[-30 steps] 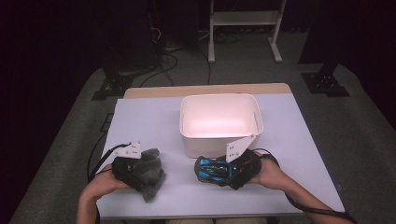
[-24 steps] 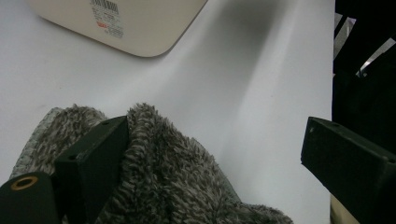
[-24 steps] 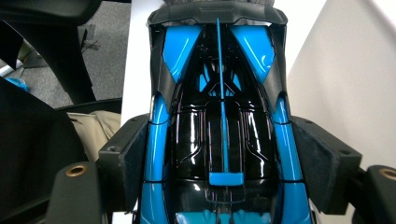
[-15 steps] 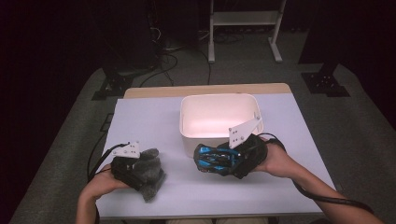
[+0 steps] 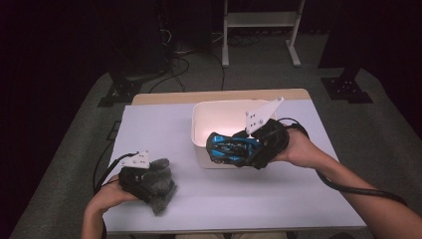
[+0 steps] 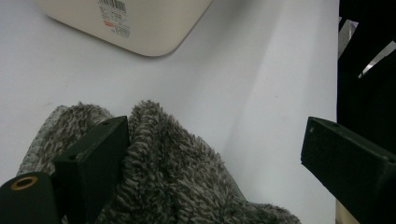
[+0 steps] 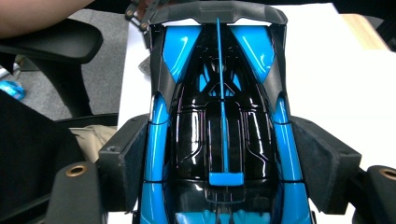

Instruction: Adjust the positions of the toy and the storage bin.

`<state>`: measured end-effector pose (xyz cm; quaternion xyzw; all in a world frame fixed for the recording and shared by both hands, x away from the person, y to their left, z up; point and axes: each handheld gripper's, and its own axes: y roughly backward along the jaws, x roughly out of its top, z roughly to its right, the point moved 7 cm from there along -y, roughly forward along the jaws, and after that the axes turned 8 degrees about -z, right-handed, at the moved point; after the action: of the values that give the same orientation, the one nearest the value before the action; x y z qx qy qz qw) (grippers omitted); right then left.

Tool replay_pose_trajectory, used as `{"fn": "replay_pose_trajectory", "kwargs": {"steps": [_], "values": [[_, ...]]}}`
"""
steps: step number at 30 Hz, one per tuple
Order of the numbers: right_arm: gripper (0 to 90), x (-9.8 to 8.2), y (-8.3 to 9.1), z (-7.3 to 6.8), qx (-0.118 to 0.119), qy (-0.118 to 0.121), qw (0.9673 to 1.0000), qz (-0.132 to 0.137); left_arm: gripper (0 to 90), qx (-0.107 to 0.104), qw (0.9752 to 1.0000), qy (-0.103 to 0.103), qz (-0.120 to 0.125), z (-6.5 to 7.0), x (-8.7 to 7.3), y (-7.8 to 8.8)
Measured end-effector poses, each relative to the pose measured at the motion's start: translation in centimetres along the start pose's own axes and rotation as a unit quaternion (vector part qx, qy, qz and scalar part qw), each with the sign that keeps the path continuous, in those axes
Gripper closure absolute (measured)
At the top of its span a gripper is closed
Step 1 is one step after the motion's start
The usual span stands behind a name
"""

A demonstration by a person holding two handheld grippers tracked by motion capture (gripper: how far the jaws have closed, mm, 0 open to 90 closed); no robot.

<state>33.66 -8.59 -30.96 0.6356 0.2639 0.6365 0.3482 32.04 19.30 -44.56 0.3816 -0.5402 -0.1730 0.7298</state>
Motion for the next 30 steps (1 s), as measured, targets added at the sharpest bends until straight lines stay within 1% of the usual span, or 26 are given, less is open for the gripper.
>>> {"fn": "replay_pose_trajectory", "kwargs": {"steps": [5, 8, 13, 14, 17, 20, 22, 26, 30], "values": [[25.0, 0.8, 0.6, 1.3, -0.002, 0.000, 1.0000, -0.002, 7.7, 0.002, 1.0000, 0.001, 0.003, 0.0, 0.0, 0.1], [25.0, 1.0, 0.7, 2.2, -0.002, -0.001, 1.0000, -0.004, 7.7, 0.002, 1.0000, 0.002, 0.000, 0.0, -0.1, 0.0], [25.0, 1.4, 0.8, 3.7, -0.006, -0.003, 1.0000, -0.006, 7.7, 0.005, 1.0000, 0.001, 0.003, 0.0, -0.2, 0.0], [25.0, 1.4, 0.7, 4.0, -0.008, -0.001, 0.9999, -0.007, 7.7, 0.005, 1.0000, 0.004, 0.005, 0.0, -0.1, 0.1], [25.0, 1.5, 0.6, 5.1, -0.008, -0.005, 0.9999, -0.010, 7.7, 0.006, 1.0000, 0.002, 0.002, 0.0, -0.2, 0.1], [25.0, 1.6, 0.3, 6.0, -0.006, -0.011, 0.9999, -0.011, 7.7, 0.006, 1.0000, 0.007, 0.002, -0.1, -0.4, 0.1], [25.0, 1.6, -0.2, 6.7, -0.008, -0.012, 0.9998, -0.014, 7.7, 0.006, 1.0000, 0.007, 0.000, 0.0, -0.4, 0.0], [25.0, 1.2, -1.4, 7.7, -0.004, -0.014, 0.9997, -0.020, 7.7, 0.007, 0.9999, 0.008, 0.003, 0.0, -0.3, 0.1], [25.0, 1.0, -2.2, 8.5, 0.000, -0.019, 0.9995, -0.024, 7.7, 0.008, 0.9999, 0.009, -0.001, -0.1, -0.6, 0.1]]}}
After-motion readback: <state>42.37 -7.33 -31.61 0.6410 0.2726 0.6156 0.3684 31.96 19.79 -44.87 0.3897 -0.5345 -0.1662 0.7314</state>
